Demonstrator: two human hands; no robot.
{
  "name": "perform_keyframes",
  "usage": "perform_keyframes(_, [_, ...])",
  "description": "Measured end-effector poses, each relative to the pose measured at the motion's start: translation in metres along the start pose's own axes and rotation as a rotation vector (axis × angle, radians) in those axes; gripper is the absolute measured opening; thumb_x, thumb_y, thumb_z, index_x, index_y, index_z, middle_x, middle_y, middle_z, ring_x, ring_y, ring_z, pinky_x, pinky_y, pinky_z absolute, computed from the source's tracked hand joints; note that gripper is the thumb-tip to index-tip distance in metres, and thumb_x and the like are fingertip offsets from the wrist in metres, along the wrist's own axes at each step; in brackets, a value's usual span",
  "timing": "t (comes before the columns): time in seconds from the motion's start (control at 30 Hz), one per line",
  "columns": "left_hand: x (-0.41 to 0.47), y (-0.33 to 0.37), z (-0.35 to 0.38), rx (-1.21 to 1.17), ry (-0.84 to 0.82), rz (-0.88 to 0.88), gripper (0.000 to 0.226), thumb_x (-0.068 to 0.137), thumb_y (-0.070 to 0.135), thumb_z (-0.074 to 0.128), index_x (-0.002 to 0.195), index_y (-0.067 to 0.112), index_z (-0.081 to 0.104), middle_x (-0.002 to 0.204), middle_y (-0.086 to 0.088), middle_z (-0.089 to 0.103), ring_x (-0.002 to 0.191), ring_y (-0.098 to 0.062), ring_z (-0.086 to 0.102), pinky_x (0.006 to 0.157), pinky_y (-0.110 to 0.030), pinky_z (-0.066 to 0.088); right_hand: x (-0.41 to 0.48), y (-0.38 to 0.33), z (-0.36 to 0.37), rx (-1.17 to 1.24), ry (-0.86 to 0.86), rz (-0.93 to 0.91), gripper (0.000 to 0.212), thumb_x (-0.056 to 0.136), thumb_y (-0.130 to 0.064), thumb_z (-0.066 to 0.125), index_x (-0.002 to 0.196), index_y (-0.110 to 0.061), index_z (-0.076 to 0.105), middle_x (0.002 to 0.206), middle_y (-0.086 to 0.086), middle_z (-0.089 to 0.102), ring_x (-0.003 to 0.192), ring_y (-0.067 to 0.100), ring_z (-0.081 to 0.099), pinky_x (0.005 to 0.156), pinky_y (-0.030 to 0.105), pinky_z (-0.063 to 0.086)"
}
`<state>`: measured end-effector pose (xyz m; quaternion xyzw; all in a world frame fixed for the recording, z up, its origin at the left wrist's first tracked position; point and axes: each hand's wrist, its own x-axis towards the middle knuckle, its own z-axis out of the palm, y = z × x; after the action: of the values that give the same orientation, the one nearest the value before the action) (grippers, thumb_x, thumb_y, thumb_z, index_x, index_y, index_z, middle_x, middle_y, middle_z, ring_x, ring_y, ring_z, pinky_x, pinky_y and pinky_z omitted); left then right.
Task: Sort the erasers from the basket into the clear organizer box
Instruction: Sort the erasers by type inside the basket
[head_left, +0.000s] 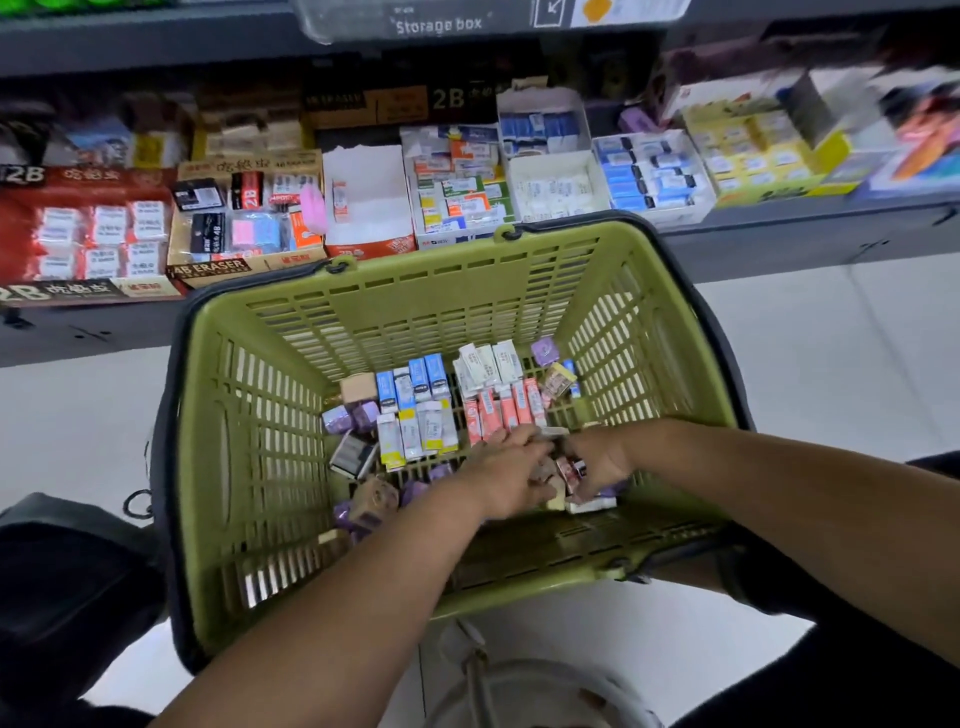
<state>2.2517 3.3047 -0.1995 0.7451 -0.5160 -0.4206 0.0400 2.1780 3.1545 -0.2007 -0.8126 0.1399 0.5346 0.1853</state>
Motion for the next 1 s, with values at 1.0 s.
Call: perform_keyframes(1.0, [-0.012,-0.024,0.011,-0.181,-0.228,-0.196,0.076,0.095,0.049,0.048,0.155,0.021,0.011,0.160,0.000,0.002,0.144,-0.026,0.023,0.112,-0.034,0.025,0.003,-0.013,0.004,-0.087,-0.271,-0.001,0.066,0.088,-0.060,0.049,0.133,-0.012,0.045,0.136,0.011,0.048,0.120,0.029,0.048,0.104,0.041,0.039])
